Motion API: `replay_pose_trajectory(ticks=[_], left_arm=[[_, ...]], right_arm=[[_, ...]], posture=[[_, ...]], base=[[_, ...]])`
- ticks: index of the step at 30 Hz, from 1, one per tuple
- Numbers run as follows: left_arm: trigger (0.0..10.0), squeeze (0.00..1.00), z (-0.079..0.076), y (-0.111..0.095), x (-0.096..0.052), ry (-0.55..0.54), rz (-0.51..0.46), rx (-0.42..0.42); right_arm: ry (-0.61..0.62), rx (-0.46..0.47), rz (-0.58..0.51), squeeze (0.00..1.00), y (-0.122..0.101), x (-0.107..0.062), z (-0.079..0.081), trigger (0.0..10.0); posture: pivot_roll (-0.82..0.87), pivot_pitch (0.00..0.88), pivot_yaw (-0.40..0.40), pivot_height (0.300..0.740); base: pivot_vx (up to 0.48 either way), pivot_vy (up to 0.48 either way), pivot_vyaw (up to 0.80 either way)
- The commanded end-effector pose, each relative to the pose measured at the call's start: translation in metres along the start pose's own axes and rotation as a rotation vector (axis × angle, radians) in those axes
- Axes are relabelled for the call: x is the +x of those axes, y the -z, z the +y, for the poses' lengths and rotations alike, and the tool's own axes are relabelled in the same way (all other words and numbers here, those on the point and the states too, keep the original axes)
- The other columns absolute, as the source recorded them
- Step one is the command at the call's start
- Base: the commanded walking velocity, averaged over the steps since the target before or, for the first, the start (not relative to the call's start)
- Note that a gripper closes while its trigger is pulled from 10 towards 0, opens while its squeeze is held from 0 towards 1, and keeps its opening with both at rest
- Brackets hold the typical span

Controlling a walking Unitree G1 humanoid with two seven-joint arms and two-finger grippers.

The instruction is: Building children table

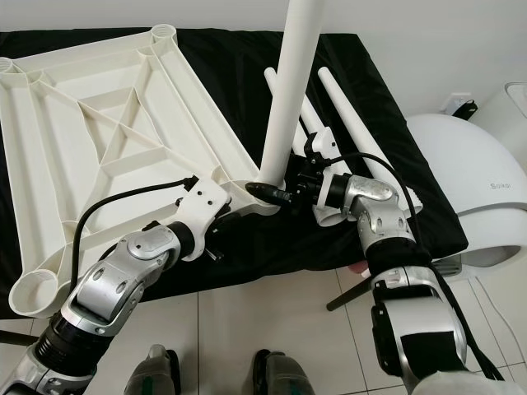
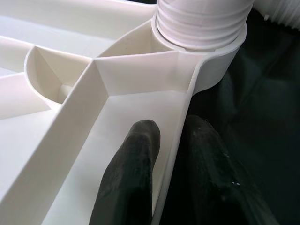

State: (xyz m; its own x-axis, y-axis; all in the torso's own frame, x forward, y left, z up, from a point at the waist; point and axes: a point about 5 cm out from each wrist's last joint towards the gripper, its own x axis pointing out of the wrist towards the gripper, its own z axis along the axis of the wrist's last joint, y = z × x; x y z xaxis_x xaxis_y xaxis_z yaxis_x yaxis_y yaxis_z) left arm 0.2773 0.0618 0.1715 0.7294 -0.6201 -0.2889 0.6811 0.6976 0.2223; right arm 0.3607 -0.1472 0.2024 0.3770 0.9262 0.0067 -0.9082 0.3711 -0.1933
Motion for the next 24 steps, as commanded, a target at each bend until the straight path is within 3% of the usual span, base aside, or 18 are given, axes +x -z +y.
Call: replay_pose_trajectory(ticks=[1, 2, 3, 20, 24], left_arm=[[10.0, 0.00, -0.0055, -0.0082, 0.0005, 0.065, -0.035, 0.019], [10.0, 0.00, -0.0055, -0.0082, 0.0004, 0.065, -0.035, 0.020], [10.0, 0.00, -0.0056, -0.0083, 0.0003, 0.066, -0.035, 0.021], [10.0, 0.00, -0.0073, -0.0082, 0.0006, 0.070, -0.035, 0.022], [10.0, 0.00, -0.0084, -0.0076, 0.0004, 0.070, -0.035, 0.020]], right_arm=[[-0.007, -0.001, 0.008, 0.00, 0.0024, -0.0016, -0.0010, 10.0], [-0.005, 0.000, -0.003, 0.00, 0.0018, -0.0011, -0.0025, 2.9], [-0.007, 0.004, -0.009, 0.00, 0.0016, -0.0009, -0.0027, 0.0], [-0.030, 0.018, -0.061, 0.00, 0.0023, -0.0018, -0.0006, 0.0], [0.029, 0.001, -0.070, 0.00, 0.0041, -0.0029, 0.0001, 0.0]], posture=[[0.05, 0.163, -0.044, 0.740], [0.05, 0.163, -0.043, 0.740], [0.05, 0.163, -0.042, 0.740], [0.05, 0.161, -0.046, 0.740], [0.05, 0.158, -0.054, 0.740]], base=[[0.000, 0.000, 0.00], [0.000, 0.000, 0.00], [0.000, 0.000, 0.00], [0.000, 0.000, 0.00], [0.000, 0.000, 0.00]])
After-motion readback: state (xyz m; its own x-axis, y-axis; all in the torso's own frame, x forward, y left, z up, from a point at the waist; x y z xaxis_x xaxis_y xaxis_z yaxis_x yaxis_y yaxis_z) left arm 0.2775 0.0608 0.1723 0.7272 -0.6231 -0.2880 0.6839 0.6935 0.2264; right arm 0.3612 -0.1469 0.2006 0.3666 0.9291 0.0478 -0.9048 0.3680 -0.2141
